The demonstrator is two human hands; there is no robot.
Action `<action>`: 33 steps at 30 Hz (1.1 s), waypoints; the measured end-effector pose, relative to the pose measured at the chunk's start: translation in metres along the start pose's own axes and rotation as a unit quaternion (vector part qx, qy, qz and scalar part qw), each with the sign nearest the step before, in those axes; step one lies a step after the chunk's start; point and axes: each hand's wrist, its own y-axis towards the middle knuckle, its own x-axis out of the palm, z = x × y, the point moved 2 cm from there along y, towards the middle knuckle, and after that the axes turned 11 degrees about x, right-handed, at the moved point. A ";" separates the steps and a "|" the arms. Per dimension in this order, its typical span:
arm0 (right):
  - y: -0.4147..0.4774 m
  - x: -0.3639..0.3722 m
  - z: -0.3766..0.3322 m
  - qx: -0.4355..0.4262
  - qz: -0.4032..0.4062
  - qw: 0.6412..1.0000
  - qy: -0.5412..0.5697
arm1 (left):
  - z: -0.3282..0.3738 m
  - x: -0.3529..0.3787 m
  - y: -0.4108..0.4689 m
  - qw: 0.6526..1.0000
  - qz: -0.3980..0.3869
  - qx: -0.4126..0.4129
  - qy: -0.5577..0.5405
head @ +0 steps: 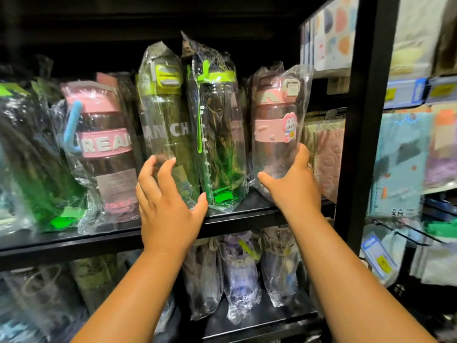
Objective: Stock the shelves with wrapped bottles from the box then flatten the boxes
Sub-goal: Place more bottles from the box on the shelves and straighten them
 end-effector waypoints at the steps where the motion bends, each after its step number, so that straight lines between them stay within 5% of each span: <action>1: 0.000 0.000 0.001 -0.003 -0.001 1.000 0.004 | 0.000 0.000 0.000 1.000 -0.006 0.002 0.001; 9: -0.004 -0.005 0.006 -0.030 -0.020 0.999 0.026 | 0.006 -0.007 -0.011 0.999 0.012 0.015 -0.051; 14: -0.073 -0.011 0.044 -0.122 0.060 0.972 0.192 | 0.020 -0.009 -0.072 0.982 0.092 0.078 -0.147; 17: -0.121 0.009 0.098 -0.174 0.062 0.967 0.177 | 0.027 0.008 -0.131 0.973 0.008 0.051 -0.223; 21: -0.141 0.043 0.166 0.009 -0.091 0.987 0.135 | 0.020 0.050 -0.192 0.950 -0.154 -0.119 -0.243; 24: -0.133 0.066 0.197 0.115 -0.120 0.981 0.097 | 0.010 0.081 -0.211 0.906 -0.242 -0.252 -0.241; 33: -0.086 0.120 0.223 0.167 -0.137 0.976 0.040 | 0.006 0.139 -0.227 0.875 -0.235 -0.348 -0.241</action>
